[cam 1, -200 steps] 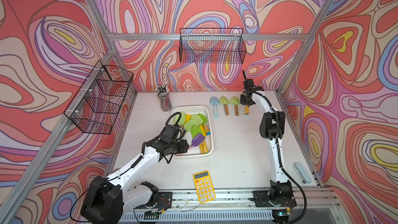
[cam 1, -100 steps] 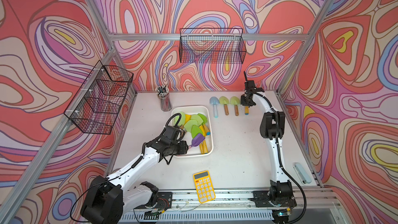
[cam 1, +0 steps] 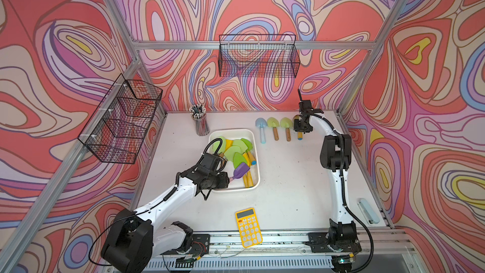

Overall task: Take the shovel out of the storage box
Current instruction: Place the shovel at the center of the board, then pick up the shovel from the storage box.

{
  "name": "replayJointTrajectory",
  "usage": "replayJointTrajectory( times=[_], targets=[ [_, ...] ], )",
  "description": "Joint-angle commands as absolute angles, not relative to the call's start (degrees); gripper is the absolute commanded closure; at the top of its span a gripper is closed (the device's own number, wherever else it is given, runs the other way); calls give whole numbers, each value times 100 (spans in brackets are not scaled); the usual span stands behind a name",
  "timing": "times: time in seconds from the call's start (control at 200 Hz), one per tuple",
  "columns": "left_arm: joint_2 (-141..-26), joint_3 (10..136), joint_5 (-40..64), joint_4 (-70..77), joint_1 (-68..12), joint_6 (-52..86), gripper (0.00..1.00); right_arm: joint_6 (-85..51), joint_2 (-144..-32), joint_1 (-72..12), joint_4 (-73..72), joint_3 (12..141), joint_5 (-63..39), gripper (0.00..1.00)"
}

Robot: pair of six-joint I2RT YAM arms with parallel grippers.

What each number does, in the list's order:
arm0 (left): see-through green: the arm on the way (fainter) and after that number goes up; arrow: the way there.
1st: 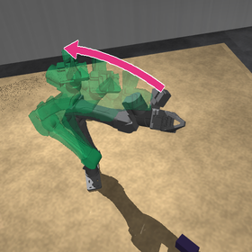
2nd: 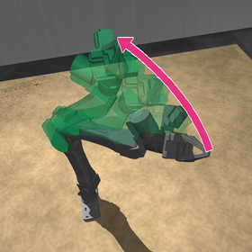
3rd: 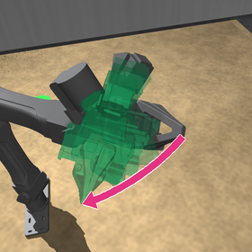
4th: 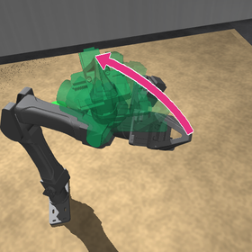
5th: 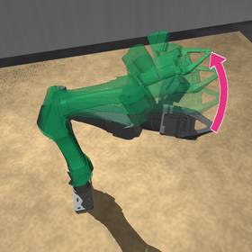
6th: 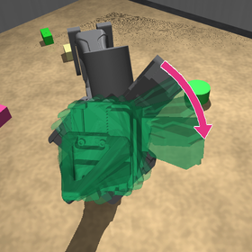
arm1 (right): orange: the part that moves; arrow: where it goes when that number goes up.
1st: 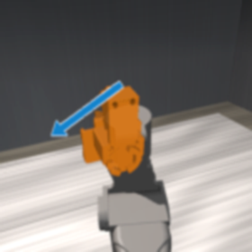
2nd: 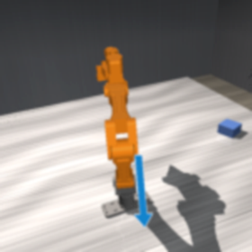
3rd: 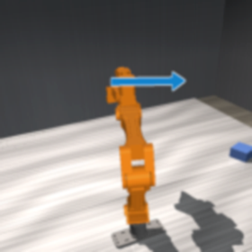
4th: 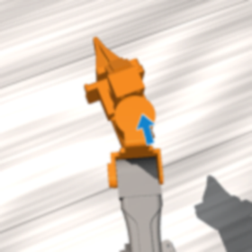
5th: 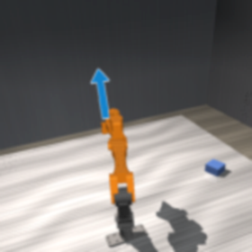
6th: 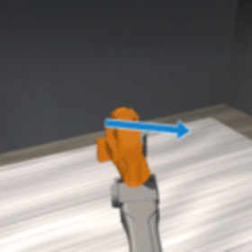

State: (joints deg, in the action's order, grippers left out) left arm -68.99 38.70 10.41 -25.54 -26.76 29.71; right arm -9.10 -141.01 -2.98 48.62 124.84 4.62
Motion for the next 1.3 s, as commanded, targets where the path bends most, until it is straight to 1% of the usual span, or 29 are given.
replayJointTrajectory(
  times=[0.0, 0.175, 0.295, 0.436, 0.751, 1.032, 1.102, 1.157, 1.297],
  targets=[
    [-7109, 4076, 1012, -2523, -2808, 2789, 46, -1103, -13108, -299, 4451, 12015, 312, 60],
    [-7578, 4393, 897, -2611, -3010, 2622, 45, -1451, -12048, -326, 3940, 10930, -287, 59],
    [-7990, 4682, 707, -2777, -3074, 2511, 41, -1478, -11583, -492, 3845, 10582, -347, 59],
    [-8395, 4949, 584, -2926, -3141, 2361, 33, -1455, -11238, -672, 3809, 10349, -446, 59],
    [-8973, 5200, 419, -3183, -3225, 2170, 31, -1491, -10879, -792, 3669, 9968, -546, 59],
    [-9361, 5304, 309, -3278, -3256, 2179, 35, -1466, -10954, -950, 3695, 10003, -450, 59],
    [-9483, 5383, 286, -3285, -3247, 2193, 37, -1472, -10935, -999, 3694, 9994, -439, 59],
    [-9567, 5452, 286, -3269, -3246, 2214, 42, -1477, -10925, -1036, 3681, 9959, -411, 59],
    [-9791, 5662, 305, -3206, -3243, 2259, 56, -1476, -10879, -1171, 3685, 9876, -272, 59]
  ],
)
